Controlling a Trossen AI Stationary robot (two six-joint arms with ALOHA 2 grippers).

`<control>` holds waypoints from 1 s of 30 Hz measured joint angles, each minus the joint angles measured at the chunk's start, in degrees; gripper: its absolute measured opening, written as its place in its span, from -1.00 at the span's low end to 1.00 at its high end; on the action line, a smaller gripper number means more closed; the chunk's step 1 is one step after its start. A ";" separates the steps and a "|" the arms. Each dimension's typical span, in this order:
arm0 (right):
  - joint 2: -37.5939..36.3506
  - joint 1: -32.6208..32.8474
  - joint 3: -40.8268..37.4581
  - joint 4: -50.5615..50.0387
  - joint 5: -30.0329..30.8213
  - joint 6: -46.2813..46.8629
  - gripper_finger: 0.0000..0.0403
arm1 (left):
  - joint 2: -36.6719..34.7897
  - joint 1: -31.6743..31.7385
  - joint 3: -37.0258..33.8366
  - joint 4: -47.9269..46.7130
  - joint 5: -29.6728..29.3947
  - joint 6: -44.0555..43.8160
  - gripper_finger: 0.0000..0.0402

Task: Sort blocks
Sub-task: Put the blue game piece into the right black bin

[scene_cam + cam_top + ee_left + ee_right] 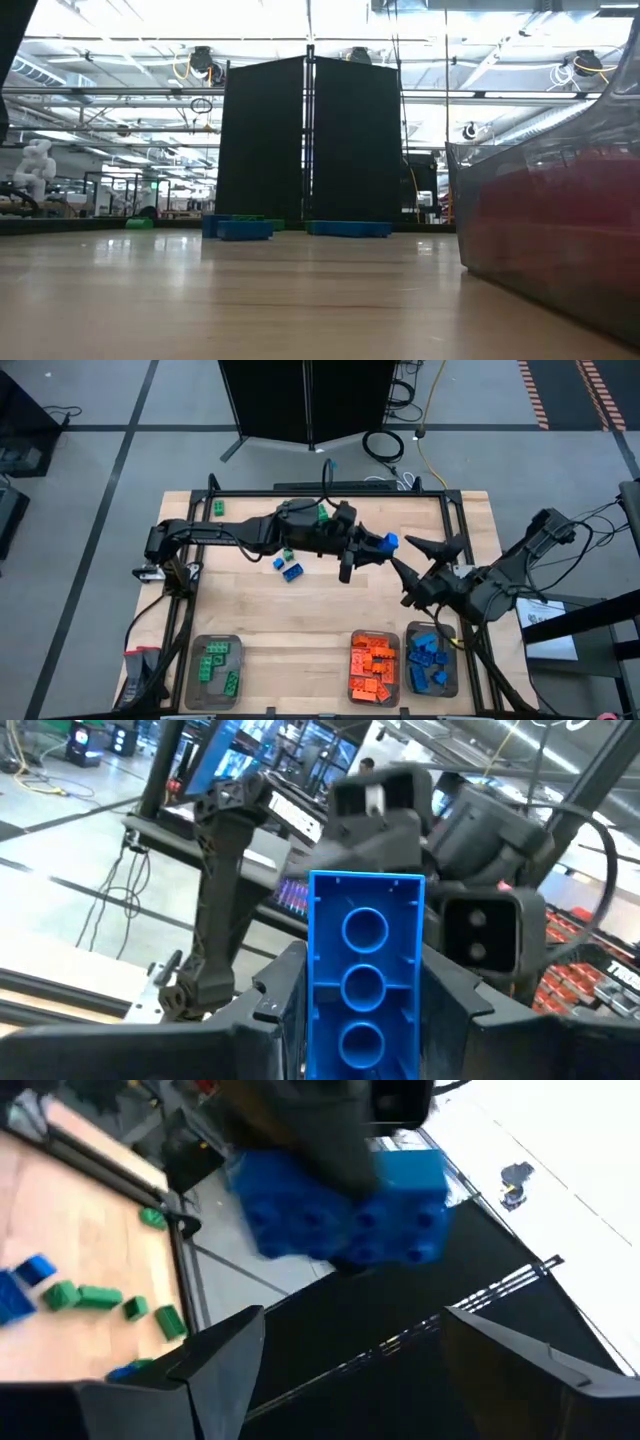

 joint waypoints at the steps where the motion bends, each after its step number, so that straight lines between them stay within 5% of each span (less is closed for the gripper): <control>1: 0.02 -0.28 0.21 1.56 0.00 -0.87 0.46 | 0.00 -0.08 0.00 -0.04 0.02 0.00 -0.39; 8: 0.01 -1.80 2.74 6.35 -0.47 -3.31 0.50 | 0.00 0.09 0.00 -0.08 0.04 0.04 -0.39; 15: 1.25 -2.29 2.84 6.80 3.48 -5.95 0.75 | 0.00 1.25 0.00 -0.22 0.04 0.11 -0.39; 20: 2.06 -2.17 2.84 11.80 4.62 -1.48 0.70 | 0.00 1.86 0.02 -2.12 0.02 3.69 -0.39; 30: -9.86 2.39 2.95 14.73 -18.83 29.99 0.62 | 0.24 1.84 -0.11 -4.01 -1.24 15.05 -0.39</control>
